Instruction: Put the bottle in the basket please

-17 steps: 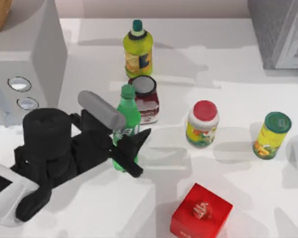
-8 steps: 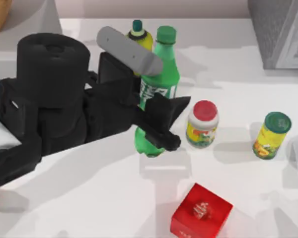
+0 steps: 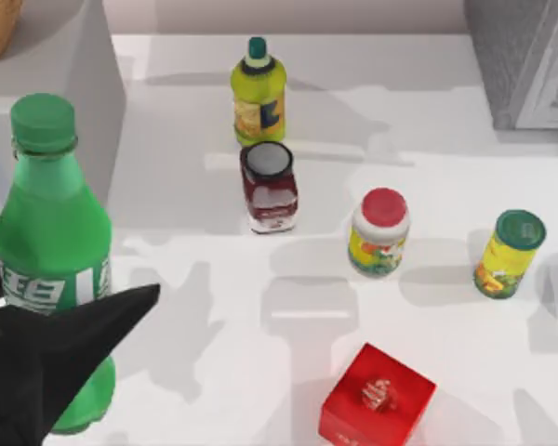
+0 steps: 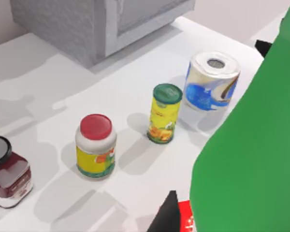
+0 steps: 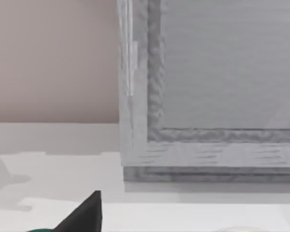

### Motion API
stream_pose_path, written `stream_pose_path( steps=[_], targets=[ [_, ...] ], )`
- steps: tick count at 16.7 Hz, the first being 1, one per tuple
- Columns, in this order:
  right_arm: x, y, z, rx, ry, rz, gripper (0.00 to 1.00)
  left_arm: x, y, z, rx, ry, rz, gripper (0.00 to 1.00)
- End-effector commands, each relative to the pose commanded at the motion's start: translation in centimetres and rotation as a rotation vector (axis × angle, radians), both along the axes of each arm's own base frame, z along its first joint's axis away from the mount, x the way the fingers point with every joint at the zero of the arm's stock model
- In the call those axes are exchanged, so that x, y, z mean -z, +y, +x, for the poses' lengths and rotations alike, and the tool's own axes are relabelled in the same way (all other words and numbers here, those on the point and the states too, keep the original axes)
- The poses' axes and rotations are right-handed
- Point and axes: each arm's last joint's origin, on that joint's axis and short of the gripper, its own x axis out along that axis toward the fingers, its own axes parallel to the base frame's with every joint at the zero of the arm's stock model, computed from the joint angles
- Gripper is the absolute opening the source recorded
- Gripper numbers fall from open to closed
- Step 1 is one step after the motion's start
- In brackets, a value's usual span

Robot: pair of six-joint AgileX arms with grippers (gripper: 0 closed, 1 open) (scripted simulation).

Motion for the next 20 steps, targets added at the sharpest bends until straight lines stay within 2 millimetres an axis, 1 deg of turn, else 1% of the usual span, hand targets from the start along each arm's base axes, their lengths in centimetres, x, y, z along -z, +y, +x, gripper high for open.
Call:
stream_pose_path(
  steps=[2,5,7,10,12,14,19,20],
  targets=[
    [0.0,0.0,0.0,0.0,0.0,0.0,1.0,0.3,4.0,-2.4,-0.013,-0.029,0.0,0.0],
    [0.0,0.0,0.0,0.0,0.0,0.0,1.0,2.1,9.6,-4.8,-0.04,-0.074,-0.006,0.0],
    [0.0,0.0,0.0,0.0,0.0,0.0,1.0,3.9,12.7,-5.7,-0.059,-0.102,-0.013,0.0],
    [0.0,0.0,0.0,0.0,0.0,0.0,1.0,6.5,16.0,-6.2,-0.087,-0.14,-0.027,0.0],
    [0.0,0.0,0.0,0.0,0.0,0.0,1.0,7.9,17.3,-6.3,-0.102,-0.158,-0.036,0.0],
    [0.0,0.0,0.0,0.0,0.0,0.0,1.0,8.7,17.9,-6.3,-0.11,-0.169,-0.041,0.0],
    [0.0,0.0,0.0,0.0,0.0,0.0,1.0,8.8,18.0,-6.3,-0.112,-0.172,-0.042,0.0],
    [0.0,0.0,0.0,0.0,0.0,0.0,1.0,8.5,17.7,-6.2,-0.114,-0.168,-0.022,0.0]
  ],
)
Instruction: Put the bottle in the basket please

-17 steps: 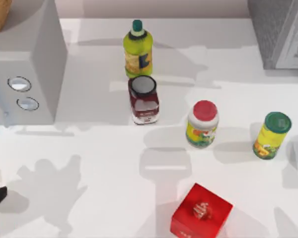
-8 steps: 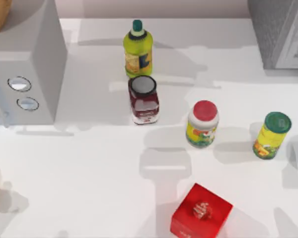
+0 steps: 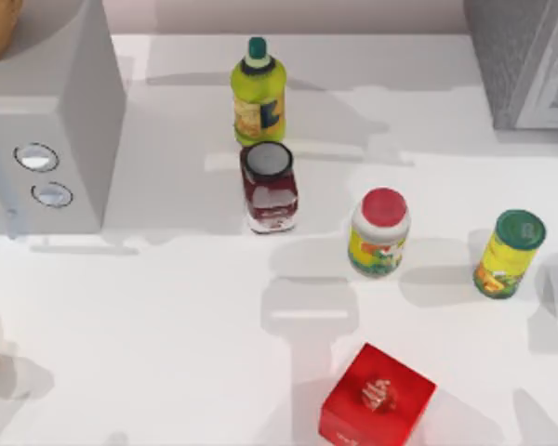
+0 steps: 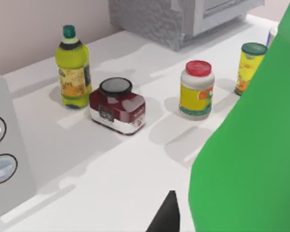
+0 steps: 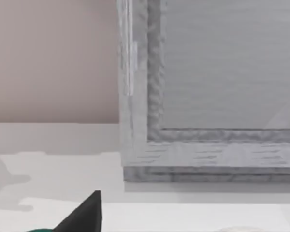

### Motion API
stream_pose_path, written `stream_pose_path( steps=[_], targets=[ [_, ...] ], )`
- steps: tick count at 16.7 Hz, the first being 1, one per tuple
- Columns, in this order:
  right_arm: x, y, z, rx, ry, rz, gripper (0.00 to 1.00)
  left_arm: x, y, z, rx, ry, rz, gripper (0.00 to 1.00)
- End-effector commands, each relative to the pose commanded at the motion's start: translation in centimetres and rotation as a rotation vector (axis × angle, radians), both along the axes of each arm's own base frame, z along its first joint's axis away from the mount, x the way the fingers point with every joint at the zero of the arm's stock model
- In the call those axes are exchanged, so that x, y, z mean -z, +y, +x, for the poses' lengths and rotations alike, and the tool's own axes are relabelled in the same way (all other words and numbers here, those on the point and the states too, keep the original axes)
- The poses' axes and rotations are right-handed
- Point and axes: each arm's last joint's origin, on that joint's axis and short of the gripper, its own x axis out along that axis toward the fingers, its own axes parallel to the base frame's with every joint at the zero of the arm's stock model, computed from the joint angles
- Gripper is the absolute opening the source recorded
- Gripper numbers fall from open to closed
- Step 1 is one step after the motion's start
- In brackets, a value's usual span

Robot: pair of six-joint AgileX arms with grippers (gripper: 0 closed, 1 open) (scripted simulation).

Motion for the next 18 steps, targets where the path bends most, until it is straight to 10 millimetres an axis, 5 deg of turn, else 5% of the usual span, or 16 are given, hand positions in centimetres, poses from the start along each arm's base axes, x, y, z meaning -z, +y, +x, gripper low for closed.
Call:
stream_pose_path(
  steps=[5,11,14,18],
  targets=[
    [0.0,0.0,0.0,0.0,0.0,0.0,1.0,-2.4,-1.0,-0.5,-0.046,0.001,-0.007,0.0],
    [0.0,0.0,0.0,0.0,0.0,0.0,1.0,-11.1,-6.7,0.3,-0.224,-0.005,-0.034,0.0],
    [0.0,0.0,0.0,0.0,0.0,0.0,1.0,-15.8,-10.8,3.9,-0.342,-0.018,-0.049,0.0],
    [0.0,0.0,0.0,0.0,0.0,0.0,1.0,-20.3,-14.1,13.1,-0.508,-0.045,-0.063,0.0]
  ],
)
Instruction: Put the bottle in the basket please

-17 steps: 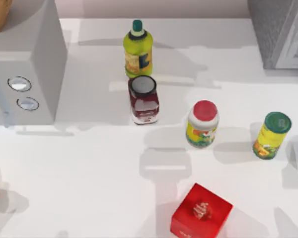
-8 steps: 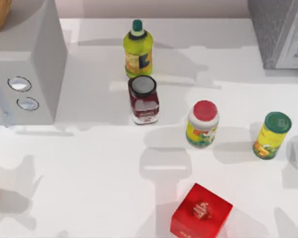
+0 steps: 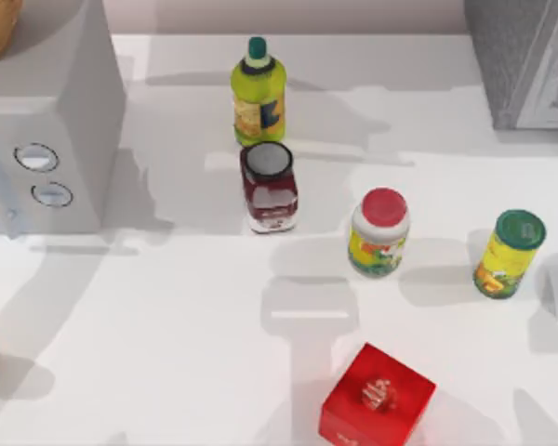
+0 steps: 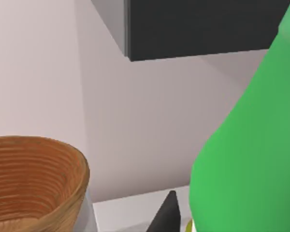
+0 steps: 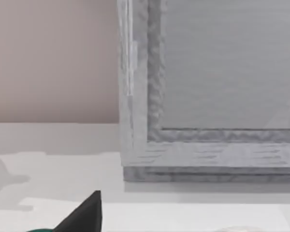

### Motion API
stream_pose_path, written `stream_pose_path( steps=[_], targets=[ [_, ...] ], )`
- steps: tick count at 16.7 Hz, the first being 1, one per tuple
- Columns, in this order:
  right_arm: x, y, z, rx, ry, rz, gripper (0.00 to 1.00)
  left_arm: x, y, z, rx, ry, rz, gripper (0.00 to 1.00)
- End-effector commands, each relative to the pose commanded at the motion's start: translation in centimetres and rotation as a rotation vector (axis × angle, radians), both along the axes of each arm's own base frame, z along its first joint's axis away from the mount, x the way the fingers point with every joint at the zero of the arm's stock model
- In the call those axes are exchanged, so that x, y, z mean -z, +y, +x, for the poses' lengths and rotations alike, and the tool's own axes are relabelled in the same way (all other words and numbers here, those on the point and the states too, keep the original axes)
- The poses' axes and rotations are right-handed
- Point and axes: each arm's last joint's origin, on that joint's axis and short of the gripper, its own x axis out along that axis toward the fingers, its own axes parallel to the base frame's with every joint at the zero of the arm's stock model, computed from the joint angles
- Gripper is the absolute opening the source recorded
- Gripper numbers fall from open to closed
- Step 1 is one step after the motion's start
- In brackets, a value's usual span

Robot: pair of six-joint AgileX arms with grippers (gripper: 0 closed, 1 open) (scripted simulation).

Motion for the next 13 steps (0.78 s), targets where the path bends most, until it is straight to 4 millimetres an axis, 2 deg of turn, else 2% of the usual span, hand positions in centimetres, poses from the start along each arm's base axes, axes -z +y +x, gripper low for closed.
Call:
stream_pose_path(
  steps=[3,5,7,10,13],
  targets=[
    [0.0,0.0,0.0,0.0,0.0,0.0,1.0,-1.3,0.7,8.4,-0.119,-0.022,0.0,0.0],
    [0.0,0.0,0.0,0.0,0.0,0.0,1.0,-1.2,2.7,13.5,-0.189,-0.035,0.003,0.0],
    [0.0,0.0,0.0,0.0,0.0,0.0,1.0,-0.6,5.2,17.7,-0.248,-0.047,0.008,0.0],
    [0.0,0.0,0.0,0.0,0.0,0.0,1.0,0.5,8.7,21.7,-0.309,-0.059,0.014,0.0],
    [0.0,0.0,0.0,0.0,0.0,0.0,1.0,1.0,10.1,22.9,-0.329,-0.062,0.017,0.0]
  ],
)
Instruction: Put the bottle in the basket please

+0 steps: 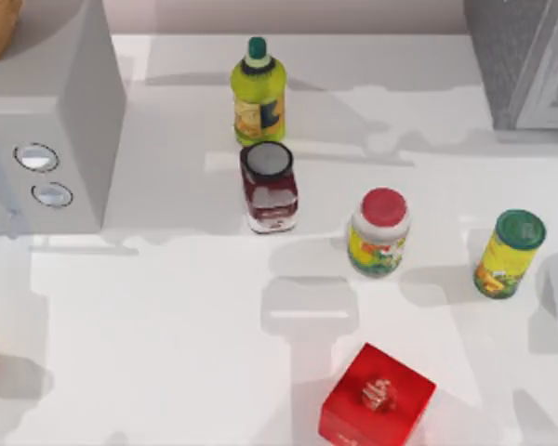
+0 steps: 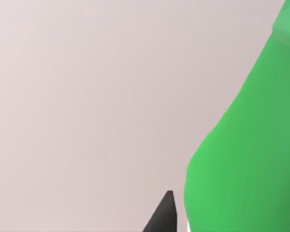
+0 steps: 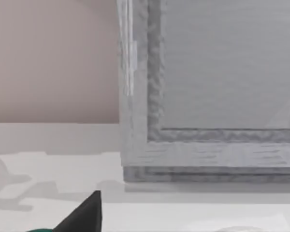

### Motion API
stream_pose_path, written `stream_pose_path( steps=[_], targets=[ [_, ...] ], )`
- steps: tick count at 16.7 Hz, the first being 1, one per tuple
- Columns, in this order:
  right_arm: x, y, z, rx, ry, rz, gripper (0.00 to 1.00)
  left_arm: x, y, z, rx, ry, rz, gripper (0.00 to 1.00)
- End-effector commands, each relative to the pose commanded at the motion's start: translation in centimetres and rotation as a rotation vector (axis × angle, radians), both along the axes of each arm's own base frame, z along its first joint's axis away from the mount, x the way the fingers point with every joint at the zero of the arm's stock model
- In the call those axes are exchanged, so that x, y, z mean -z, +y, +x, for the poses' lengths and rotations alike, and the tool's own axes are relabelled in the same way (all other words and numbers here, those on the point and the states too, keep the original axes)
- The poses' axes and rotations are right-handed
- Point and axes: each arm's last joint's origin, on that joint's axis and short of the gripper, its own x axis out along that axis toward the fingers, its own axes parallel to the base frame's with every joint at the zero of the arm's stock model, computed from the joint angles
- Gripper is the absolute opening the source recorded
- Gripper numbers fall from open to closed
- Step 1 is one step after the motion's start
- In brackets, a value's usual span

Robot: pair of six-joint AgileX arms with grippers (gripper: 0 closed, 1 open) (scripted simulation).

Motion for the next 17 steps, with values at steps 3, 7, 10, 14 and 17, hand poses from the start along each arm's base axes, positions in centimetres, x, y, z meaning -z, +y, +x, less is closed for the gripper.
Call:
stream_pose_path(
  steps=[3,7,10,14,17],
  targets=[
    [0.0,0.0,0.0,0.0,0.0,0.0,1.0,0.0,0.0,0.0,0.0,0.0,0.0,0.0],
    [0.0,0.0,0.0,0.0,0.0,0.0,1.0,0.9,0.0,1.1,0.0,0.006,0.001,0.0],
    [0.0,0.0,0.0,0.0,0.0,0.0,1.0,2.7,0.1,3.4,0.0,0.003,0.0,0.0],
    [0.0,0.0,0.0,0.0,0.0,0.0,1.0,4.1,0.2,5.0,0.0,0.0,0.0,0.0],
    [0.0,0.0,0.0,0.0,0.0,0.0,1.0,4.1,0.2,5.0,0.0,0.0,0.0,0.0]
  ],
)
